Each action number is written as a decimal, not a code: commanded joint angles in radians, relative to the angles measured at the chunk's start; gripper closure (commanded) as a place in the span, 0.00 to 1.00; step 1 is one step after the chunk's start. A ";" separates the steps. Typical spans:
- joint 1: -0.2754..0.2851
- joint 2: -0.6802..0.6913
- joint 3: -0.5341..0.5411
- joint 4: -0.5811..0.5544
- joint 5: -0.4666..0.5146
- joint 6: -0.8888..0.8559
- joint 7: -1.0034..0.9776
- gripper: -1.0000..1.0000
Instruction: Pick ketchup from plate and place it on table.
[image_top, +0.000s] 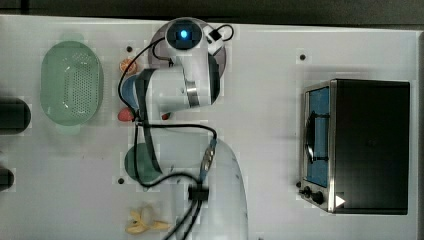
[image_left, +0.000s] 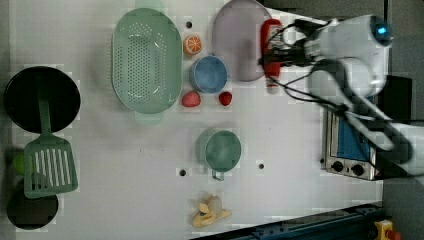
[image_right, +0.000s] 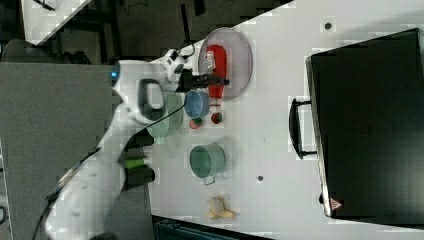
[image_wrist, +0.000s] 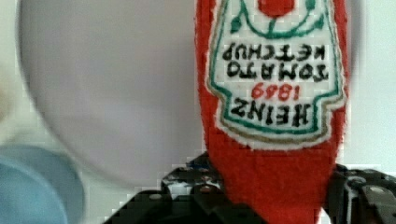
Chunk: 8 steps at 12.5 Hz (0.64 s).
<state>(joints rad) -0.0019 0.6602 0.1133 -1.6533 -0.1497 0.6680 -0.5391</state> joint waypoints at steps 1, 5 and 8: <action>-0.032 -0.214 0.002 0.048 0.008 -0.194 0.056 0.40; -0.060 -0.368 -0.013 -0.046 0.026 -0.338 0.270 0.40; -0.077 -0.486 -0.020 -0.205 0.026 -0.324 0.348 0.40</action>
<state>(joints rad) -0.0532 0.1323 0.0966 -1.7695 -0.1262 0.3687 -0.3044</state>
